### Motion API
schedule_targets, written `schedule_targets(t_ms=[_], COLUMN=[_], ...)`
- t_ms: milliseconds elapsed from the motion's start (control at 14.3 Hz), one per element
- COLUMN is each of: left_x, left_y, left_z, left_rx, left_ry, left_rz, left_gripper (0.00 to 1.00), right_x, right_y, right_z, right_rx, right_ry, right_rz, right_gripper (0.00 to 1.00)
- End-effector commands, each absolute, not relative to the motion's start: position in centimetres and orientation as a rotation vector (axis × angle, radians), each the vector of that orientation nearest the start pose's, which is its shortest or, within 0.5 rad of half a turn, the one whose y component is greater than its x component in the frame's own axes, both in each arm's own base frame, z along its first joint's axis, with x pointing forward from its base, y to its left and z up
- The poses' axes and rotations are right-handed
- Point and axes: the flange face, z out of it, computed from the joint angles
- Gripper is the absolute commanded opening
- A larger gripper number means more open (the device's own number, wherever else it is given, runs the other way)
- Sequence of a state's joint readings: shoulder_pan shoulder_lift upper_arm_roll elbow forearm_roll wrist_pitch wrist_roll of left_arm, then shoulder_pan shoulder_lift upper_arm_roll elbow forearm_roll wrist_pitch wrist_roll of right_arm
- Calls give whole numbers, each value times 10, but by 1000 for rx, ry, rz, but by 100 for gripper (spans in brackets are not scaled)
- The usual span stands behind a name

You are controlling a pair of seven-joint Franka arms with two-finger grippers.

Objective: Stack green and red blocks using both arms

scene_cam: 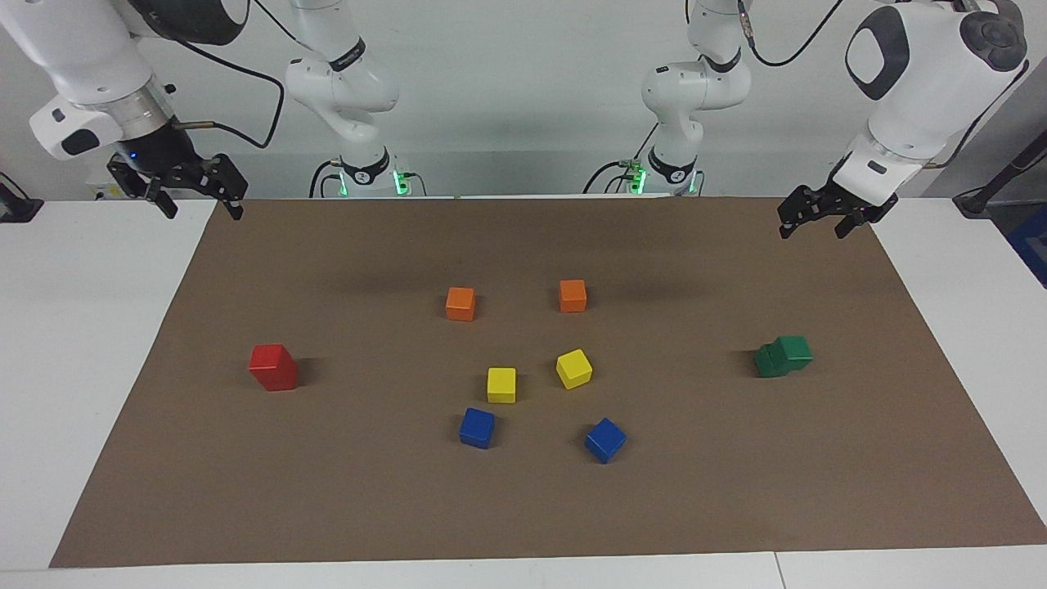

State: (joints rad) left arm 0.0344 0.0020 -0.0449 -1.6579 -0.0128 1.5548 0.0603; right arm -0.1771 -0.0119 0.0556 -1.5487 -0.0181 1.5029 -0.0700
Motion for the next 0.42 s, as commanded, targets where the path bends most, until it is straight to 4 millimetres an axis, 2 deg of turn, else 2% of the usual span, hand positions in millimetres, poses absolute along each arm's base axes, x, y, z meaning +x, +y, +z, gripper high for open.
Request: schedule_targets(t_ms=[0, 350], left_x=[546, 545], left_y=[-5, -22], left_z=[586, 587], left_rx=[-3139, -3136], left_ry=[104, 151], left_rz=[166, 164], left_gripper=[100, 100], right_x=[536, 535], right_y=[-68, -69], right_z=[636, 636], right_rx=[-3139, -3141], right_ry=[114, 111], right_rz=[68, 68], right_gripper=[100, 100])
